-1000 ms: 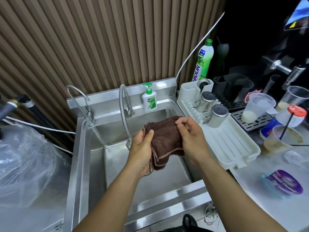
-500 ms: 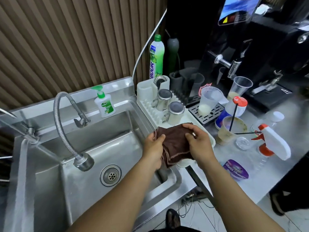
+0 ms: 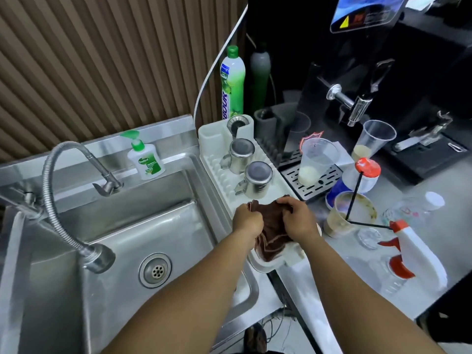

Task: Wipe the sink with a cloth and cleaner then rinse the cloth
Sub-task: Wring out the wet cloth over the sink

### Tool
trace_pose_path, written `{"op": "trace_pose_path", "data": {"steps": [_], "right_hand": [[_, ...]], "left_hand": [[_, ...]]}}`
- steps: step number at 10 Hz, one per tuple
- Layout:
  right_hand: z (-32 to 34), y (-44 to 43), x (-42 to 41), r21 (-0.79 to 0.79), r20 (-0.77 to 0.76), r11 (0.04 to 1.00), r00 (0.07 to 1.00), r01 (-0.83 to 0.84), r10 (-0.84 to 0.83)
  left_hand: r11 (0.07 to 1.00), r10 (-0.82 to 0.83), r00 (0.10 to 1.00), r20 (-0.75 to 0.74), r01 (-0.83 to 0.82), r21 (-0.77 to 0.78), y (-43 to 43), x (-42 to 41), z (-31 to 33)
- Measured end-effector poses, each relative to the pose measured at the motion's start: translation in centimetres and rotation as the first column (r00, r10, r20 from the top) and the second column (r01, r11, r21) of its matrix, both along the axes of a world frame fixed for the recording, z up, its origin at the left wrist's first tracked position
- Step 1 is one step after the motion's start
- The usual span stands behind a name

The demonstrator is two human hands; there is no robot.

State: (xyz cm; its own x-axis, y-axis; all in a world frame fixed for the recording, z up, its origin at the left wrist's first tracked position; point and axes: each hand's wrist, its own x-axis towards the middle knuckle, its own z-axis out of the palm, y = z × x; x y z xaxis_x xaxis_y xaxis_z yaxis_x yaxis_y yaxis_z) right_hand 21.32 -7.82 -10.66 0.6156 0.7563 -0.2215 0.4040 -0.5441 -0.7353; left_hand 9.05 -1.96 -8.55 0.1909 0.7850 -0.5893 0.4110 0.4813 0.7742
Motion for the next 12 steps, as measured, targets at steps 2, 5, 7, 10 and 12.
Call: {"op": "trace_pose_path", "data": {"steps": [2, 5, 7, 10, 12], "right_hand": [[0.0, -0.7, 0.6, -0.084, 0.171, 0.984, 0.971, -0.155, 0.167], [-1.1, -2.3, -0.6, -0.419, 0.419, 0.848, 0.760, -0.324, 0.497], [-1.4, -2.4, -0.6, -0.492, 0.432, 0.808, 0.715, -0.324, 0.549], [2.8, -2.4, -4.9, -0.258, 0.426, 0.880, 0.770, -0.400, 0.475], [8.8, -5.1, -14.1, -0.015, 0.371, 0.835, 0.773, -0.550, 0.515]], "left_hand": [[0.932, -0.264, 0.922, -0.283, 0.320, 0.171, -0.4, 0.5, 1.5], [0.399, -0.414, 0.299, -0.860, 0.909, 0.125, -1.2, -1.2, -1.5], [0.365, -0.396, 0.262, -0.880, 0.924, 0.111, -1.5, -1.7, -1.8], [0.427, -0.367, 0.563, -0.741, 0.809, 0.404, -1.6, -8.5, 3.8], [0.535, -0.379, 0.687, -0.620, 0.709, 0.459, -11.8, -28.8, 19.1]]}}
